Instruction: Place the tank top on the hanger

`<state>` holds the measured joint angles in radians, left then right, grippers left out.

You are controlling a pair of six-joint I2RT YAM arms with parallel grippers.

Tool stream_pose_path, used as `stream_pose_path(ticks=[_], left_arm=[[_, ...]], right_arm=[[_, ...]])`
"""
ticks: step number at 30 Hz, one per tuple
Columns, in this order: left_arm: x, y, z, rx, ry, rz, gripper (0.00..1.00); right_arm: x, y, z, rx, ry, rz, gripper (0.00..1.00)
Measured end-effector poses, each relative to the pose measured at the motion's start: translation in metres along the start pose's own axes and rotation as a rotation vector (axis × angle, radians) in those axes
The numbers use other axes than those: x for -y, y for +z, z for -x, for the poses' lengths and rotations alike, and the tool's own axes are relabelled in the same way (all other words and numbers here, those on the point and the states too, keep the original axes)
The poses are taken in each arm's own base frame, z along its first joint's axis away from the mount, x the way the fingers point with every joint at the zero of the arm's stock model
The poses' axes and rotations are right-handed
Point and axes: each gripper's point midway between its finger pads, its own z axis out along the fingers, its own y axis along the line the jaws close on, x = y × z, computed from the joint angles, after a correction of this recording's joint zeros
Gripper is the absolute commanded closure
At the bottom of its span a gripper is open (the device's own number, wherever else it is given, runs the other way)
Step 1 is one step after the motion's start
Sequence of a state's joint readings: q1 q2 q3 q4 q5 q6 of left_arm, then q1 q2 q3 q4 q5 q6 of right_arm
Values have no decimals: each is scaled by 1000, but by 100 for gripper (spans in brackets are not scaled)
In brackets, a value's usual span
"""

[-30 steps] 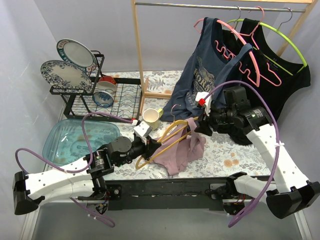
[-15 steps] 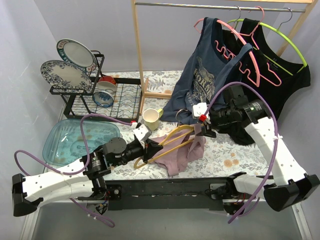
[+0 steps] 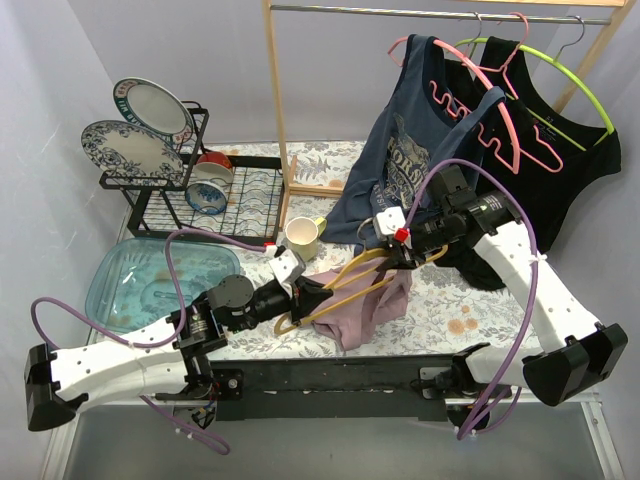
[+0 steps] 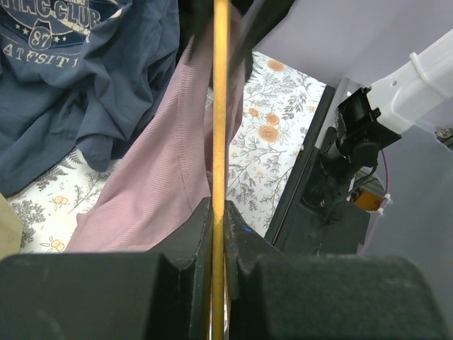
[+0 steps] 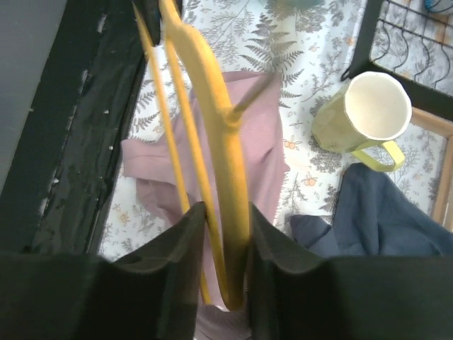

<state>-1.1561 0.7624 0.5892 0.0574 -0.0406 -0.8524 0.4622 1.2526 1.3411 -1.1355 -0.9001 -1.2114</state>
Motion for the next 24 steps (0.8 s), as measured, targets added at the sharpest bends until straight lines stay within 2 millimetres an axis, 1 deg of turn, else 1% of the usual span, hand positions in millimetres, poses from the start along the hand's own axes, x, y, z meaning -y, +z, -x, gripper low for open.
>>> stream_pose_path(ticks=[1,2,6,7,9,10,11,12,14,19,22,24], left_arm=[[0,0,-1,2,0,0,100],[-1,0,-3,3,2,1,100],[-3,-2,-5,5,15,4,100],[-3,-3,-6,7,15,3,96],[-3,-3,-6,10,13,4,67],[-4,-3,-5,14,9,9,36],[-5,-3,-3,19,6,20,28],[-8,-4,-2,26,-3,36,23],[-12,-6,2,36,-36,65,17],[-18,-18,12,35,-111,130,17],[-14,-28,16,28,-175,129,17],[-9,-31,16,15,-220,111,17]], right_arm=[[0,0,0,3,-2,1,86],[-2,0,0,4,10,7,98],[-15,1,-2,-7,56,43,99],[-16,1,-2,-7,59,47,99],[-17,0,-1,-12,62,45,99],[-18,0,-1,-16,66,41,99],[-19,-2,-1,-25,70,35,99],[-19,-4,-2,-42,78,18,99],[-14,-13,-7,-101,87,-39,99],[1,-38,-8,-207,119,-173,99],[13,-52,-14,-248,152,-271,99],[18,-58,-18,-269,185,-316,99]])
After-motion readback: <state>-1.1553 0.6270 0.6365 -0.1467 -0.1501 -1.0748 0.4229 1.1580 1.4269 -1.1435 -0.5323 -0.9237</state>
